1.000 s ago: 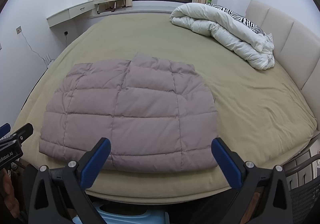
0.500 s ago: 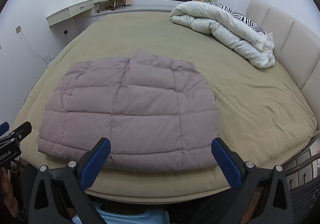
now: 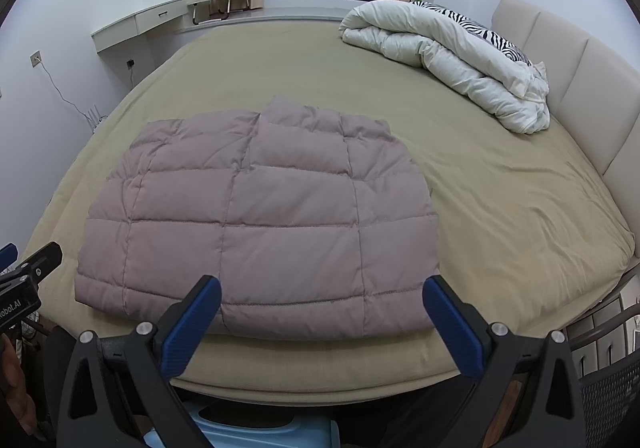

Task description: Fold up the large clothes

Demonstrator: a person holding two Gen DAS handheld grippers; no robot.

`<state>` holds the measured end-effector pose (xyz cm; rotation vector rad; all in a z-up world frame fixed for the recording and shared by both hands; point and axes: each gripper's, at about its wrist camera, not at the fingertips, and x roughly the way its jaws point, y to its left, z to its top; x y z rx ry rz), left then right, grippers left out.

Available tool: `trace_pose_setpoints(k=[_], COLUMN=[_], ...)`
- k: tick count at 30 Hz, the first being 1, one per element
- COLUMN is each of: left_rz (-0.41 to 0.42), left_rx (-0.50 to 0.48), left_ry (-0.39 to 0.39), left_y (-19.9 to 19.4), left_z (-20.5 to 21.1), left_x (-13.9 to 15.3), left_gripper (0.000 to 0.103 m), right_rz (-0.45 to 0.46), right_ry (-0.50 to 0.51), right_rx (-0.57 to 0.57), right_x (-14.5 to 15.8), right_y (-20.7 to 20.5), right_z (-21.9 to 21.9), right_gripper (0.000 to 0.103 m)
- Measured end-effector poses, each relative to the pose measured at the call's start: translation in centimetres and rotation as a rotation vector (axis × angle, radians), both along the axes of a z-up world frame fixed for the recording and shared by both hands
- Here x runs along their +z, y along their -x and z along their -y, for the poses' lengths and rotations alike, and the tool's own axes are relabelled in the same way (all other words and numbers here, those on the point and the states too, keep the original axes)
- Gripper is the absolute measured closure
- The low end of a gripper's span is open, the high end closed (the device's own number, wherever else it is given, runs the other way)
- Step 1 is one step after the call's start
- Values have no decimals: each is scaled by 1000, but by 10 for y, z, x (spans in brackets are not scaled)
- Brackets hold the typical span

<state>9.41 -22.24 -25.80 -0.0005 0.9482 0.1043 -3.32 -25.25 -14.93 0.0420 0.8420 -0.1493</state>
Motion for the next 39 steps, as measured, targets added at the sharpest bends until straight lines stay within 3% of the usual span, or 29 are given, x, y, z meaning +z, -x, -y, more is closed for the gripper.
trace_pose_setpoints(k=[39], left_rz=[-17], left_rx=[0], left_ry=[-9], left_y=[2], left_z=[4], left_x=[-7], left_gripper=[0], right_rz=[-12], right_ry=[-7], right_rx=[-6], right_x=[-10], right_y=[4], right_z=[0], right_gripper=[0])
